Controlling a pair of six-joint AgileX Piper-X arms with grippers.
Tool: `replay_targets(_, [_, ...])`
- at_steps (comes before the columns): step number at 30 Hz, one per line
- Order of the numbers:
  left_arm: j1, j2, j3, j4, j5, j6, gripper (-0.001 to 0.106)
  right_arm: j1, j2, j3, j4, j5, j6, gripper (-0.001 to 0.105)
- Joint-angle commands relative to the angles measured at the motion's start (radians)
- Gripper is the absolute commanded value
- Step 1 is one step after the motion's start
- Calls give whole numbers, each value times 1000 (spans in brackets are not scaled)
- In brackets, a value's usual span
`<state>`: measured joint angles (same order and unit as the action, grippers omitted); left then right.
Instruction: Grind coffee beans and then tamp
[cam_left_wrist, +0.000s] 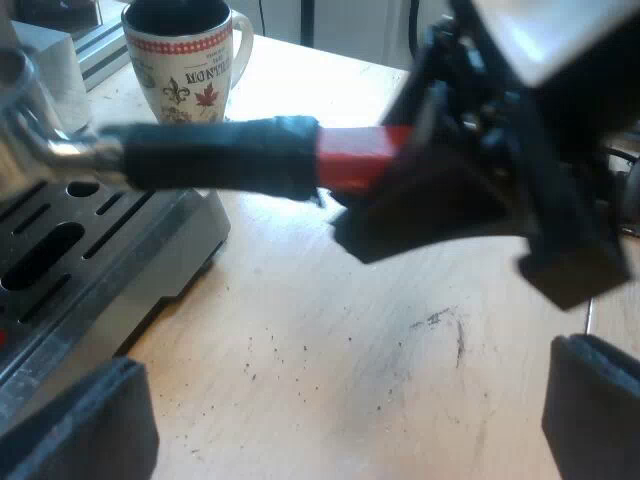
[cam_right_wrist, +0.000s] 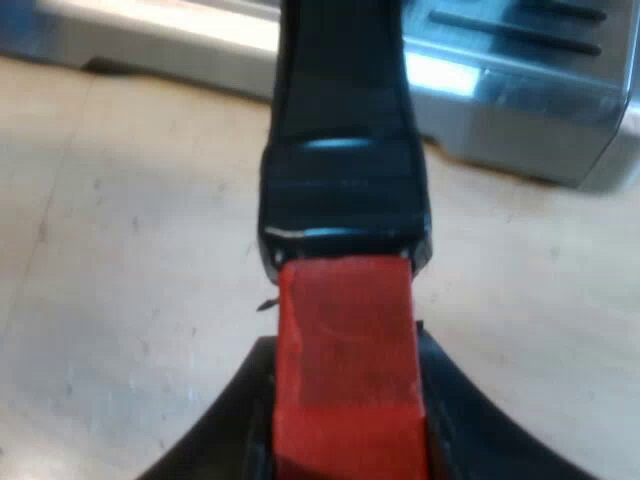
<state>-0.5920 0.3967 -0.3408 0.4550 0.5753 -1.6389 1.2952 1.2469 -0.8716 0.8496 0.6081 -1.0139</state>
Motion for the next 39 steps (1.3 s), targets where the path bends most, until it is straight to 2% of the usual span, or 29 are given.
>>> replay_targets(1, [-4, -2, -4, -11, 1, -1, 80, 29, -32, -10, 35, 81, 41, 0])
replay_targets(4, [-4, -2, -4, -11, 1, -1, 80, 84, -49, -10, 98, 102, 78, 0])
replay_targets(8, [-4, -2, -4, -11, 1, -1, 80, 146, -64, 2, 115, 116, 80, 0])
replay_targets(12, [-4, -2, -4, -11, -3, -1, 80, 177, -76, 65, 96, 114, 77, 0])
replay_targets(14, [-4, -2, -4, -11, -3, -1, 80, 177, -83, 98, 61, 89, 57, 0])
replay_targets(16, [-4, -2, -4, -11, -3, -1, 81, 177, -95, 136, -25, 37, -36, 0])
replay_targets(17, [-4, -2, -4, -11, -7, -1, 83, 177, -98, 142, -48, 24, -58, 0])
replay_targets(19, [-4, -2, -4, -5, -52, -1, 87, 177, -110, 174, -127, -22, -114, 0])
replay_targets(21, [-4, -2, -4, 0, -64, -1, 87, 177, -113, 197, -162, -35, -134, 0])
replay_targets(27, [-4, 6, -4, 16, -125, -1, 87, 177, -113, 280, -260, -74, -153, 0])
replay_targets(31, [-4, 64, -4, 49, -125, -1, 87, 175, -113, 335, -322, -74, -165, 0])
replay_targets(39, [-10, 176, -4, 35, -133, -1, 87, 175, -113, 425, -404, -81, -165, 0])
